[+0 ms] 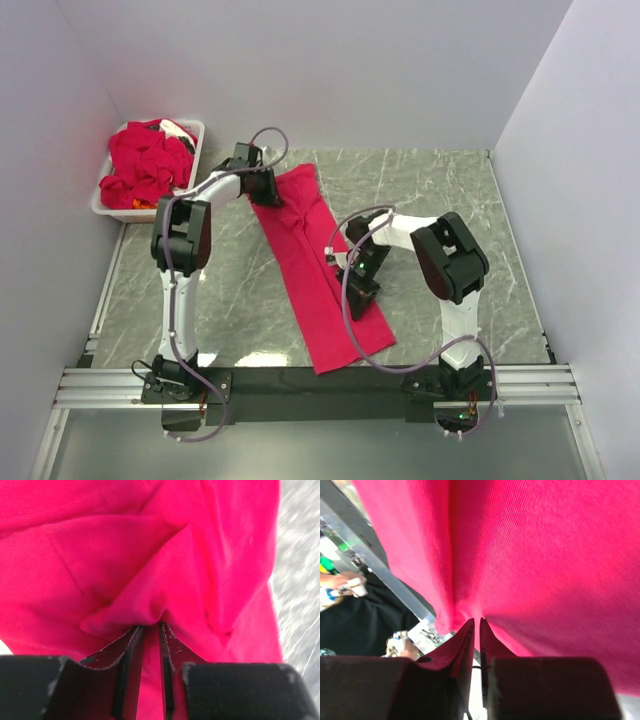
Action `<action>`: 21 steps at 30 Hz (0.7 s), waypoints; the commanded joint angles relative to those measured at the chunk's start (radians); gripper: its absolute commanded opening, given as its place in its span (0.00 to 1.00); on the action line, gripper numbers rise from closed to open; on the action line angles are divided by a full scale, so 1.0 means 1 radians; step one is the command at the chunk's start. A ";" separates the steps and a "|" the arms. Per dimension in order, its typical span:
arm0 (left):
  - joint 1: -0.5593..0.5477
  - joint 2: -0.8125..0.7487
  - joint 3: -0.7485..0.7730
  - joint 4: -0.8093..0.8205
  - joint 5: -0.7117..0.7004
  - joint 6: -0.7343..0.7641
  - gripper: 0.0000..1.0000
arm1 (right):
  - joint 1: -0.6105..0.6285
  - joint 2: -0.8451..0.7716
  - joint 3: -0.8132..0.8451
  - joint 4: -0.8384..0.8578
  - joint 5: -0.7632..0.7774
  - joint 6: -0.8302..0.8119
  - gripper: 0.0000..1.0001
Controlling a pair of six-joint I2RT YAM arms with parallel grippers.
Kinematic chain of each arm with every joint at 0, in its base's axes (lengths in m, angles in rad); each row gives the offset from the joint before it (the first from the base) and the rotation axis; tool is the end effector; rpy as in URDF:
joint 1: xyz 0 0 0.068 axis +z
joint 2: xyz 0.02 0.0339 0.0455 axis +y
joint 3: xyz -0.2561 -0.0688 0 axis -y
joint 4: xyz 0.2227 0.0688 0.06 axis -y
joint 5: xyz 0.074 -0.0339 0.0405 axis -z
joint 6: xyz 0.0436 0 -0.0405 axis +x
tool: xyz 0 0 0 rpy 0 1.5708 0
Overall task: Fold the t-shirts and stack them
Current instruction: Fold the tshirt
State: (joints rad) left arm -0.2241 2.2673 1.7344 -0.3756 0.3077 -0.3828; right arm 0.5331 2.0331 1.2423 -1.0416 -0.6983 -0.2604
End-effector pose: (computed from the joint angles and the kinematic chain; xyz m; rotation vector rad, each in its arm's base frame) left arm 0.4628 -0.1190 0.1574 -0.0660 2.5297 -0.6336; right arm 0.2491 0.1795 0.1229 0.9072 -2.4938 -0.9087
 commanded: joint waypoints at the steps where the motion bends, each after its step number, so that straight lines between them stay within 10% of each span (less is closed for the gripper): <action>1: -0.037 0.102 0.163 -0.043 -0.024 0.048 0.24 | -0.051 -0.065 0.049 -0.024 -0.076 -0.025 0.18; 9: -0.046 0.446 0.713 -0.119 0.076 0.097 0.37 | -0.168 -0.079 0.173 -0.012 -0.007 -0.011 0.24; 13: -0.044 0.361 0.578 0.121 0.038 0.127 0.58 | -0.196 -0.044 0.253 -0.003 0.028 0.012 0.23; 21: 0.025 0.116 0.463 0.208 0.158 0.056 0.61 | -0.193 -0.025 0.266 0.086 -0.003 0.067 0.19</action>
State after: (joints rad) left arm -0.2451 2.5935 2.2589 -0.2512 0.4026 -0.3016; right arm 0.3363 2.0014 1.5112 -1.0012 -0.6823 -0.2241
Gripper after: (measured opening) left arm 0.613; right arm 0.195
